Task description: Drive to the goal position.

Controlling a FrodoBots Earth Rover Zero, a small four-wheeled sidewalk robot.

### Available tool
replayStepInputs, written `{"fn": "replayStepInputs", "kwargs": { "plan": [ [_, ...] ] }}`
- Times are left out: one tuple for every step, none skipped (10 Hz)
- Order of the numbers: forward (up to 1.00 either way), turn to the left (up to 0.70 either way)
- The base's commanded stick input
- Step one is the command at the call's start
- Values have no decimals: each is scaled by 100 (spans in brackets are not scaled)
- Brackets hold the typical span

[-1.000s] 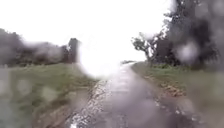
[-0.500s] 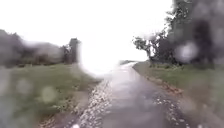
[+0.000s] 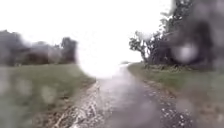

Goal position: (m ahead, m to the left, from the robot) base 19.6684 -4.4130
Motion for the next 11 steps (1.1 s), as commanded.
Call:
{"fn": "replayStepInputs", "kwargs": {
  "plan": [
    [85,0],
    [85,0],
    [85,0],
    [85,0],
    [85,0],
    [85,0],
    [85,0],
    [85,0],
    [85,0],
    [85,0],
    [85,0]
  ]
}}
